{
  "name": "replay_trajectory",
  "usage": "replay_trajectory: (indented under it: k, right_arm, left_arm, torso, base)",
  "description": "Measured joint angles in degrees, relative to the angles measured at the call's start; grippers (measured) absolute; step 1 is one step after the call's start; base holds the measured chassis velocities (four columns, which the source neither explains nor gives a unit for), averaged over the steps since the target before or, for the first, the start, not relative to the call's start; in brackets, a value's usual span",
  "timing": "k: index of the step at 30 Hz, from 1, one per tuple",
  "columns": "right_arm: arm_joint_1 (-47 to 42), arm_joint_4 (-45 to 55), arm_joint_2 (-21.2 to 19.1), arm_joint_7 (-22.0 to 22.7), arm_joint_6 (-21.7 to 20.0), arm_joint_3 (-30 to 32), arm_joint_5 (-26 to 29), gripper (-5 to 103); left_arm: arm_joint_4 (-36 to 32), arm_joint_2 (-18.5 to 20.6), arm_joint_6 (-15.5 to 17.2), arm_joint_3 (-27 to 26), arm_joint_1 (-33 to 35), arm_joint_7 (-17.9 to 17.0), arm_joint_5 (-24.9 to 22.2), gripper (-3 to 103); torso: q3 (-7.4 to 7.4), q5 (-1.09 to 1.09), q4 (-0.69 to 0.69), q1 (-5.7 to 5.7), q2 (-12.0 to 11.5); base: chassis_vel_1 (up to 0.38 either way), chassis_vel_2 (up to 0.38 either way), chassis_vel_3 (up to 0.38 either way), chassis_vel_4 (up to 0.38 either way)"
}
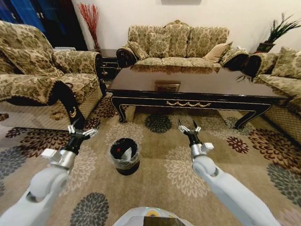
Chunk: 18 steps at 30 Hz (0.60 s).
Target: Move to the front of the table and pick up the trash from the floor, then place it into the trash bin.
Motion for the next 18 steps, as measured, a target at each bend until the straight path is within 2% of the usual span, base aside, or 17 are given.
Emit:
replay_trajectory:
  k: [2,9,18]
  right_arm:
    - [-2.9,1.0,0.1,-1.3,0.4,2.1,-2.2,100]
    - [-6.0,1.9,0.3,-1.9,0.7,4.7,-4.1,100]
    - [-8.8,2.1,0.5,-2.1,0.9,7.0,-4.9,100]
  left_arm:
    - [-1.2,-1.3,0.9,-0.7,1.0,-0.6,0.2,100]
    - [-2.8,-2.3,1.8,-0.5,1.6,-1.6,0.8,100]
    - [-4.0,-2.2,3.6,1.2,0.5,-4.2,0.2,100]
  torso:
    - [0.0,0.01,0.0,0.01,0.0]
    - [0.0,0.0,0.0,0.0,0.0]
    - [0.0,-0.01,0.0,0.0,0.0]
  base:
    - [0.125,-0.116,-0.092,0.107]
    - [0.19,-0.203,-0.183,0.18]
    - [0.295,-0.291,-0.298,0.281]
